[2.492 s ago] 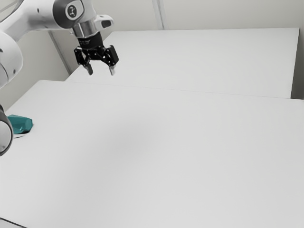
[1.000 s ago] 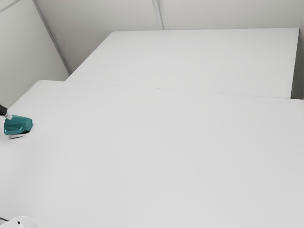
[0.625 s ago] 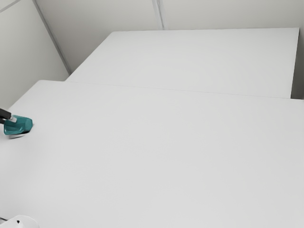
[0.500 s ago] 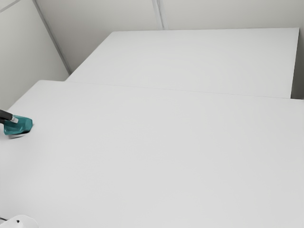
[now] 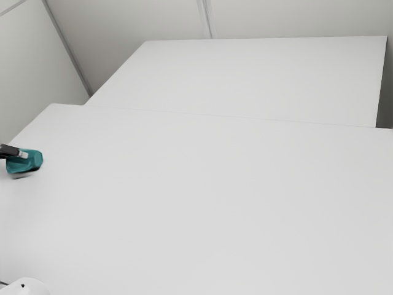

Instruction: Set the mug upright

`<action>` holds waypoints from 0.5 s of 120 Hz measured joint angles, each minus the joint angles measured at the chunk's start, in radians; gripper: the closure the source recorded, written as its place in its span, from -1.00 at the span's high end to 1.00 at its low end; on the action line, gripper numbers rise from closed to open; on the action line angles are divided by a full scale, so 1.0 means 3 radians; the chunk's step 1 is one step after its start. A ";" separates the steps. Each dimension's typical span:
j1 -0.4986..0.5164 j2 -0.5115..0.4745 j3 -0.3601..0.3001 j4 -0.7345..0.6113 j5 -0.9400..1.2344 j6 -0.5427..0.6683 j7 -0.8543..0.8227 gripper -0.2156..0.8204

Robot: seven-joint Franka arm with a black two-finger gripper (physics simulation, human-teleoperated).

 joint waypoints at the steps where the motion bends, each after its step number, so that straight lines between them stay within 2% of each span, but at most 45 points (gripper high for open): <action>1: 0.0000 0.0001 0.0000 0.0000 -0.0008 -0.0002 0.0003 0.58; 60: -0.0005 0.0024 0.0006 -0.0006 -0.0436 -0.0165 0.0137 0.57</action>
